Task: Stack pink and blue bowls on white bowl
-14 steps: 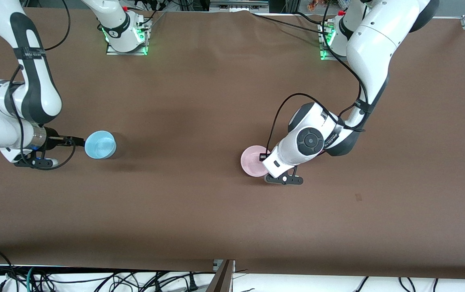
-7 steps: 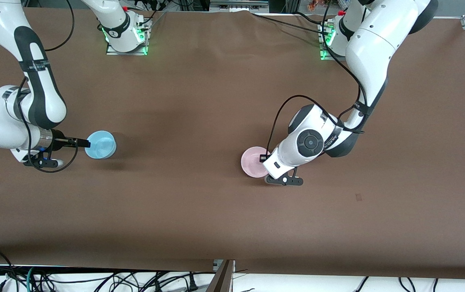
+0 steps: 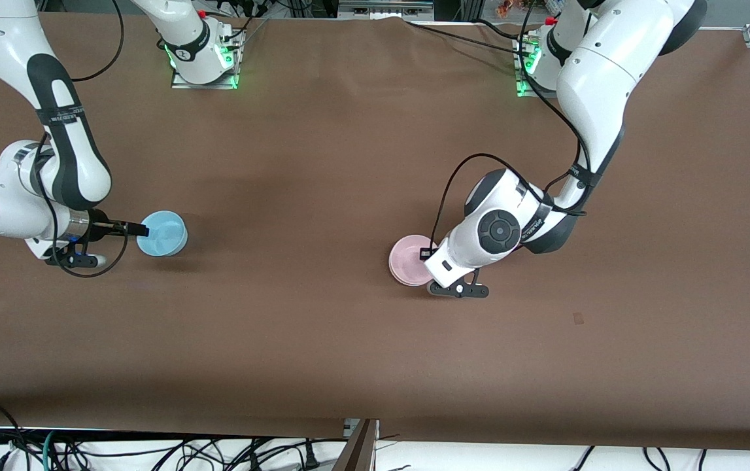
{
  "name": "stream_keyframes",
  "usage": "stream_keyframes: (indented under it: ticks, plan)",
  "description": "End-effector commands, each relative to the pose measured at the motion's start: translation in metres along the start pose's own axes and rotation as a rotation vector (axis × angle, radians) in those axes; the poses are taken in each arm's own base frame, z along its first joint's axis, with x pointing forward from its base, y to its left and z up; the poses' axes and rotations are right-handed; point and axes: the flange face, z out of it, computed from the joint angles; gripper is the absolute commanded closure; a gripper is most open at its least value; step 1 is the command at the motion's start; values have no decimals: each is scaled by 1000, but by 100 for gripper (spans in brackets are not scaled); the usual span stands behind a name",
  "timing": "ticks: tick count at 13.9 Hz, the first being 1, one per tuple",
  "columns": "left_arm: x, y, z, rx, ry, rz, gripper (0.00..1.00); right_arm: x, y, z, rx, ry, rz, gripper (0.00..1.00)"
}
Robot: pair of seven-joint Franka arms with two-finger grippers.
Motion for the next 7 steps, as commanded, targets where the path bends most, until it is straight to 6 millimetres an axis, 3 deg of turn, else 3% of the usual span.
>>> stream_keyframes:
  ticks: [1, 7]
  plan:
    - [-2, 2, 2, 4, -1, 9, 100, -3, 3, 6, 42, 18, -11, 0]
    - [-3, 3, 9, 4, -8, 7, 100, -1, 3, 12, 55, 23, -15, 2]
